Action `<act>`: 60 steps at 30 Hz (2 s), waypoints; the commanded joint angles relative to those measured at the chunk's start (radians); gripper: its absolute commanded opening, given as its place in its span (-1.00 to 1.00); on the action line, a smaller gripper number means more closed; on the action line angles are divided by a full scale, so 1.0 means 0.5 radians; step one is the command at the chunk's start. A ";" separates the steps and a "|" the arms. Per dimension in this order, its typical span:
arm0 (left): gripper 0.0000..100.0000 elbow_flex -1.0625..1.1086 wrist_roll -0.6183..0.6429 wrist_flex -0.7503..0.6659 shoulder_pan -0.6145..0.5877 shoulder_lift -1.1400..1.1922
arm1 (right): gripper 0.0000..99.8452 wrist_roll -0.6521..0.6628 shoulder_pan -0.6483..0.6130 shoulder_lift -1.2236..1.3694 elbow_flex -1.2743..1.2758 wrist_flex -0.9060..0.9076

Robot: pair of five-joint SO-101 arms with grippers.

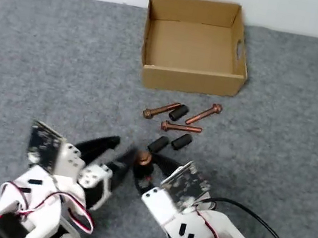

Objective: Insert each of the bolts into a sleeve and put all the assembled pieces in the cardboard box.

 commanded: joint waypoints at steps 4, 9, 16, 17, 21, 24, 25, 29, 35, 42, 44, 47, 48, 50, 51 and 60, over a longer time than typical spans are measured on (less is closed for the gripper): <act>-0.99 0.020 -0.034 -0.034 -0.433 0.015 | -0.98 -0.322 0.440 0.216 -0.319 0.094; -0.99 0.345 -0.276 -0.034 -0.641 0.015 | -0.98 -0.384 0.569 0.683 -0.641 0.100; -0.99 0.778 -0.595 -0.206 -0.859 0.015 | -0.98 -0.374 0.572 1.361 -1.080 0.057; -0.99 0.833 -0.620 -0.209 -0.865 0.015 | -0.98 -0.371 0.575 1.453 -1.135 -0.017; -0.99 0.980 -0.626 -0.282 -0.868 0.015 | -0.98 -0.374 0.680 1.852 -1.378 -0.351; -0.99 1.103 -0.626 -0.374 -0.868 0.015 | -0.98 -0.377 0.802 2.180 -1.599 -0.496; -0.99 1.155 -0.626 -0.417 -0.868 0.015 | -0.98 -0.381 0.836 2.294 -1.679 -0.535; -0.99 1.201 -0.626 -0.466 -0.872 0.015 | -0.98 -0.381 0.959 2.745 -2.028 -0.664; -0.99 1.201 -0.626 -0.466 -0.872 0.021 | -0.98 -0.374 1.082 3.383 -2.516 -0.910; -0.99 1.198 -0.595 -0.503 -0.924 0.031 | -0.98 -0.365 1.128 4.086 -3.047 -1.026; -0.99 1.198 -0.525 -0.509 -0.939 0.031 | -0.98 -0.365 1.162 4.289 -3.198 -1.023; -0.99 1.198 -0.488 -0.509 -0.936 0.031 | -0.98 -0.365 1.201 4.559 -3.419 -1.014; -0.99 1.198 -0.488 -0.509 -0.936 0.031 | -0.98 -0.365 1.217 4.629 -3.477 -1.014; -0.99 1.198 -0.485 -0.509 -0.936 0.031 | -0.98 -0.362 1.232 4.755 -3.578 -0.980; -0.99 1.198 -0.485 -0.509 -0.936 0.031 | -0.98 -0.362 1.235 4.810 -3.633 -0.922; -0.99 1.198 -0.485 -0.512 -0.936 0.031 | -0.83 -0.175 1.223 5.157 -4.002 -0.446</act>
